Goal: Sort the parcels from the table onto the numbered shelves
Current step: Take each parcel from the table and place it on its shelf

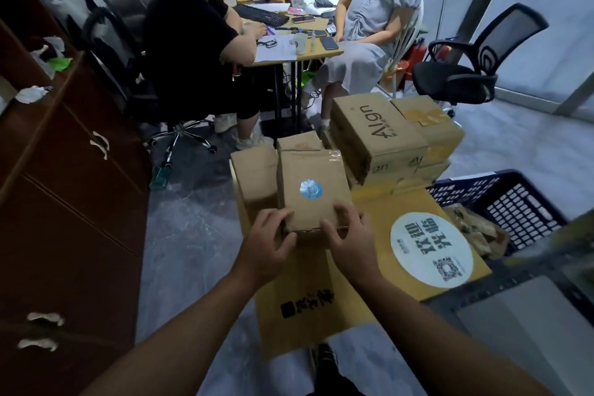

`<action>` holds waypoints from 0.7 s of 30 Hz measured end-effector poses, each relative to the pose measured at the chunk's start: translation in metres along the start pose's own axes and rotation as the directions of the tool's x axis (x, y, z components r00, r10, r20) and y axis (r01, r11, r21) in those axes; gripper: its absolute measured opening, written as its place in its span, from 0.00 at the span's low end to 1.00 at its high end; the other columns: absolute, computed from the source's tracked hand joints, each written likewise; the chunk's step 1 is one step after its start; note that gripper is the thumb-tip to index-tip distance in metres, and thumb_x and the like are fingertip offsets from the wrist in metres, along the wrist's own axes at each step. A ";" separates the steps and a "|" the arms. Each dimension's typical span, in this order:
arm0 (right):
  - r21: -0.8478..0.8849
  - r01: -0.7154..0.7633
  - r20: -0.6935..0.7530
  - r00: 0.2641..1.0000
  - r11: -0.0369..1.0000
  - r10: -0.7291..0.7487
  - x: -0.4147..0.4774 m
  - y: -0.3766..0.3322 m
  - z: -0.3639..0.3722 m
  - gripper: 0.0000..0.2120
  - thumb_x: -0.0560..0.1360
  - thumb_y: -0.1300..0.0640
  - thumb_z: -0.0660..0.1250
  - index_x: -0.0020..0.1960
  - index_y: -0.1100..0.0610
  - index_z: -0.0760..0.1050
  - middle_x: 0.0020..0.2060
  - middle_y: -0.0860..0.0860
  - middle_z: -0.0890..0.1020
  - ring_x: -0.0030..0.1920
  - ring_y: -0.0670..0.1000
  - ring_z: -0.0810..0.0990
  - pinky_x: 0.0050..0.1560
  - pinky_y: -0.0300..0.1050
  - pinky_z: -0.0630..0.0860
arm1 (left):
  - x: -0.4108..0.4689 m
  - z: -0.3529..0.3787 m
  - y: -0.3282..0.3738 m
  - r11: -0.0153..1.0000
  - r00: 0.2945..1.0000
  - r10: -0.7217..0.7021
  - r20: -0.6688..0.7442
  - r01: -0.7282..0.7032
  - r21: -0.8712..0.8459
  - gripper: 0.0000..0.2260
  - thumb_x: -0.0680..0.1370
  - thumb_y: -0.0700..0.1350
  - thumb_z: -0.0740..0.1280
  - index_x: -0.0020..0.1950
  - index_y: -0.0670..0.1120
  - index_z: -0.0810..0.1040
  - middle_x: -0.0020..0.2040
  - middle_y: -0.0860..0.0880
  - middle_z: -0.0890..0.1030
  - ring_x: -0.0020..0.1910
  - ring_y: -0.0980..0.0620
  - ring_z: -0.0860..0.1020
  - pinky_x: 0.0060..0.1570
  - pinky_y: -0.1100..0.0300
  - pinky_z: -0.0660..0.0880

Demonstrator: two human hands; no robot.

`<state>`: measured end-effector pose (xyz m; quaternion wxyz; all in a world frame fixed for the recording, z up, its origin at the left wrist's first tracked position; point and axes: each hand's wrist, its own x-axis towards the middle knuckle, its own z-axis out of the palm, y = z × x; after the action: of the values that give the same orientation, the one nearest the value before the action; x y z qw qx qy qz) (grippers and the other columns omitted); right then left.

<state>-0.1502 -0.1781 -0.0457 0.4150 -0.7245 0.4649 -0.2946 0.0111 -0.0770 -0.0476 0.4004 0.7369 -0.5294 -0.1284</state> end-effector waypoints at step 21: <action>0.011 -0.283 0.188 0.943 0.959 0.276 -0.041 0.045 0.004 0.28 0.79 0.51 0.69 0.76 0.48 0.63 0.63 0.54 0.75 0.58 0.53 0.77 0.54 0.53 0.81 | -0.047 0.014 -0.017 0.920 0.911 -0.380 0.159 0.390 -0.039 0.25 0.79 0.49 0.66 0.75 0.50 0.64 0.66 0.48 0.71 0.59 0.53 0.74 0.54 0.60 0.74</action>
<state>-0.1827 -0.1495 -0.0888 0.5075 -0.6673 0.5167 -0.1734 -0.0054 -0.0396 -0.0804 0.3521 0.8006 -0.3974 -0.2776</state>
